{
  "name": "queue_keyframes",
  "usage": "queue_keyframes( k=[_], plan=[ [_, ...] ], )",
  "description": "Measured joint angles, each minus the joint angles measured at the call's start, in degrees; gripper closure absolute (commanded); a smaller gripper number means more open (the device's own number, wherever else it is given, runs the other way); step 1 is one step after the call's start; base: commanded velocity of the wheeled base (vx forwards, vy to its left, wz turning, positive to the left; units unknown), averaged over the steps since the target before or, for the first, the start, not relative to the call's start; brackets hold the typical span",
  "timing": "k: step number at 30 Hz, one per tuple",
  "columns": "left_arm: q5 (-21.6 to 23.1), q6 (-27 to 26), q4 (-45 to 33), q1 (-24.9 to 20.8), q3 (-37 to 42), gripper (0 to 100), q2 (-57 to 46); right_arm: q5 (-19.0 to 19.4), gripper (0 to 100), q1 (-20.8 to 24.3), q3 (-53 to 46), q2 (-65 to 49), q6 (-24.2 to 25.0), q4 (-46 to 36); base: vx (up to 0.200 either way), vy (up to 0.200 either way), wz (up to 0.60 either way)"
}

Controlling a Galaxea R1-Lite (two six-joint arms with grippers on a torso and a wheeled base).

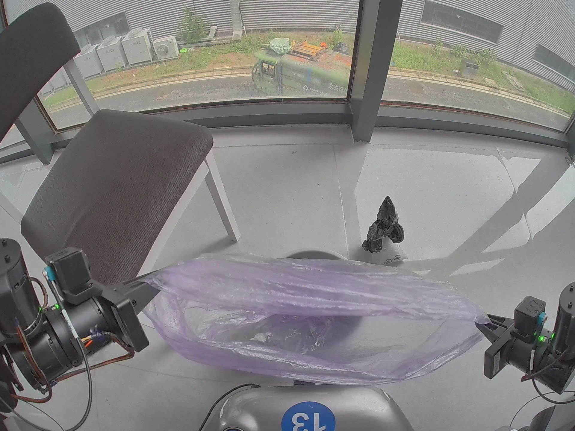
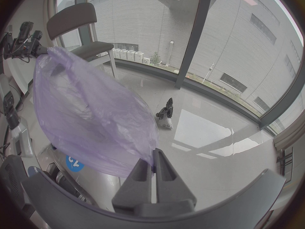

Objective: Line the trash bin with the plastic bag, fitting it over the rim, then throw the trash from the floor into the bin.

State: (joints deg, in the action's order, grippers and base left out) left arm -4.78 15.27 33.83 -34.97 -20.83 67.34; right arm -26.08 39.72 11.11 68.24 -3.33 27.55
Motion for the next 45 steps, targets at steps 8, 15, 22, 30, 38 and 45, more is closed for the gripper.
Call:
queue_keyframes(
  k=[8, 15, 22, 30, 38, 45],
  plan=[
    [0.5, -0.1, 0.1, -1.6, 2.4, 100, -5.5, 1.9, 100, -0.9, -1.5, -6.5, -0.1, 0.1, 0.0, 0.0, 0.0],
    [6.3, -0.9, 0.2, -3.4, 0.7, 100, -9.6, 16.5, 100, -1.1, -0.5, -11.4, -1.9, 7.1, 0.0, 0.0, 0.0],
    [17.9, -2.2, 0.4, -4.5, -2.7, 100, -9.9, 27.5, 100, -0.7, 3.8, -11.1, -4.5, 11.7, 0.0, 0.0, 0.0],
    [19.8, -2.0, 9.9, -6.4, -3.4, 100, -4.8, 29.0, 100, 1.7, 6.6, -5.3, -4.6, 12.8, 0.0, 0.0, 0.0],
    [19.3, -2.2, 33.2, -5.8, 3.1, 100, 5.0, 28.9, 100, 3.6, 7.1, 0.4, -4.5, 13.1, 0.0, 0.0, 0.0],
    [11.3, -2.2, 51.6, -6.4, 9.1, 100, 17.9, 28.5, 100, 5.2, 8.4, 5.5, -4.4, 13.2, 0.0, 0.0, 0.0]
  ],
)
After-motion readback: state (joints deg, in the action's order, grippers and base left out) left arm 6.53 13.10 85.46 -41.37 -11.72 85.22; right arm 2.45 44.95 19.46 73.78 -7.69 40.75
